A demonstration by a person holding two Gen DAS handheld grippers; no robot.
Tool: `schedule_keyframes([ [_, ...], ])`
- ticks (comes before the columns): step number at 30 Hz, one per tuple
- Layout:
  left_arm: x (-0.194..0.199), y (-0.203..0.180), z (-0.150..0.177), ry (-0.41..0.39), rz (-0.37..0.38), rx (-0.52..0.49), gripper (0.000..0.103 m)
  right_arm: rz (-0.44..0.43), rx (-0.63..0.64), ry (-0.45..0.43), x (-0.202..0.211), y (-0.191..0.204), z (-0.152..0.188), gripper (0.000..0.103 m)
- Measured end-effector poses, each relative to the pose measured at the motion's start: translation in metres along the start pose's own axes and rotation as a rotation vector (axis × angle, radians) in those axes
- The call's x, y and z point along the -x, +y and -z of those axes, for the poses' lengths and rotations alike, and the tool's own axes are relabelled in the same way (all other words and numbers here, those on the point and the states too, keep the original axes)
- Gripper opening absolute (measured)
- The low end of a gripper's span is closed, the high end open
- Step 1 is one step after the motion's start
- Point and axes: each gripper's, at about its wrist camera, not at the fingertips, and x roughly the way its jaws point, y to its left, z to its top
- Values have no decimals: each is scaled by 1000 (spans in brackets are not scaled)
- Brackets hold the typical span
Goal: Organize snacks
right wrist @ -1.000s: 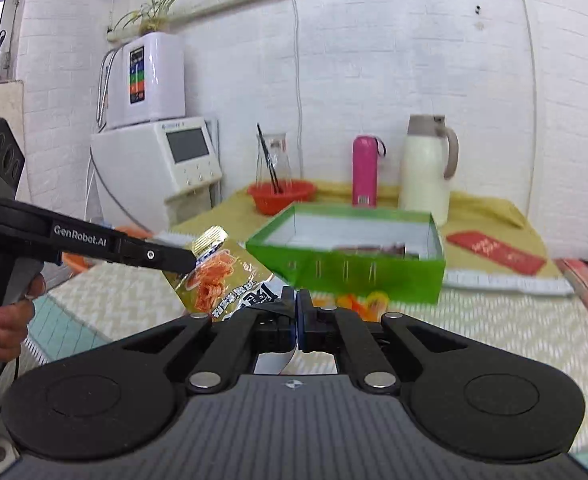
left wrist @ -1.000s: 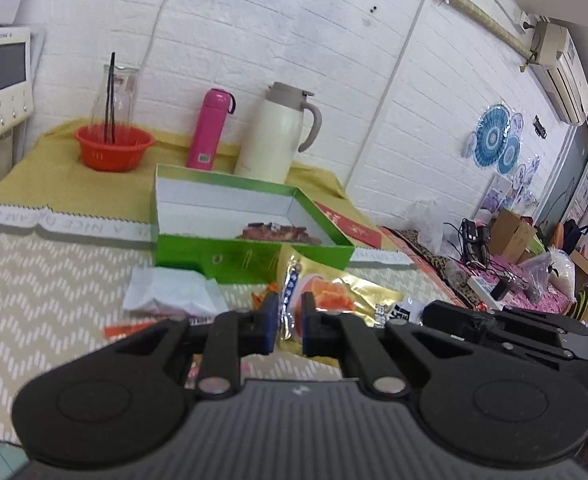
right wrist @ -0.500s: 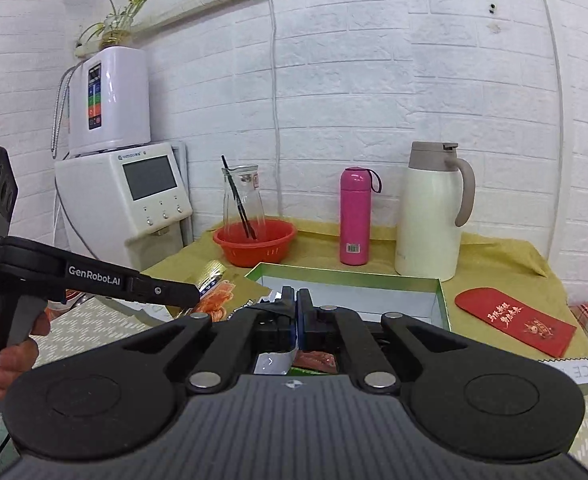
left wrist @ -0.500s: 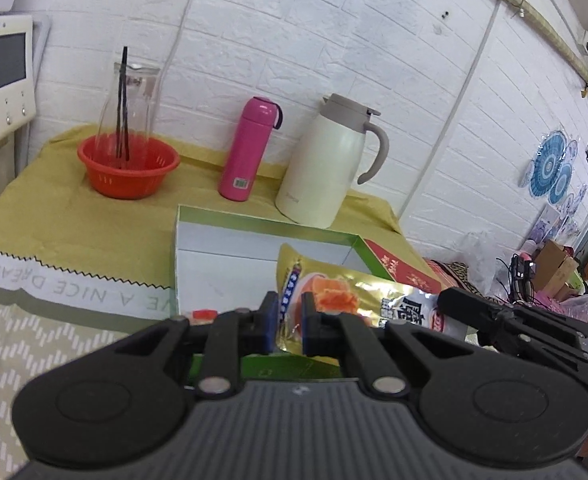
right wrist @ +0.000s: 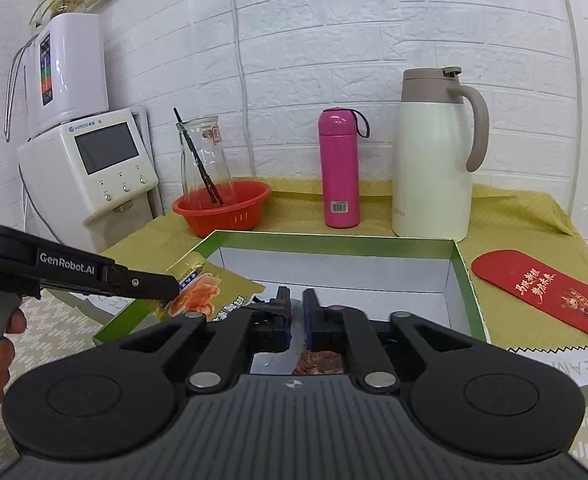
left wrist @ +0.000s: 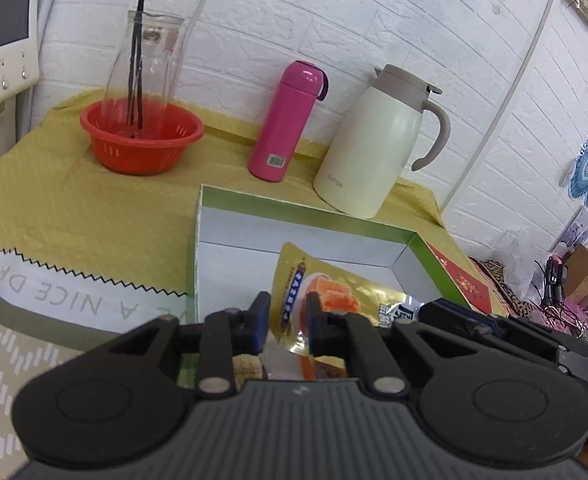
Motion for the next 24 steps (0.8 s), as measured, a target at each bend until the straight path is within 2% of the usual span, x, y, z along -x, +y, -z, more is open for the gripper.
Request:
schedule_keyframes([
  [1,3,0,0,-21,-1,1,75,-5,21,-2,0,1,2,69],
  [2,8,0,1,-61,-12,15,82,-1,39,-15,2,2,5,93],
  [3,14,-1,2,-104,-30,25,84,14,54,-41,5,4,8,103],
  [4,18,-3,2,-130,-48,16,98,27,77,-63,8,7,10,103],
  [5,22,-6,2,-146,-71,-4,103,31,99,-70,10,9,12,103],
  [8,30,-13,2,-170,-109,-54,103,37,136,-48,13,14,13,103],
  [14,50,-19,3,-167,-101,-46,103,49,156,-38,28,25,11,103],
  [24,108,-51,17,-143,-109,-108,103,66,199,-51,95,51,2,103],
])
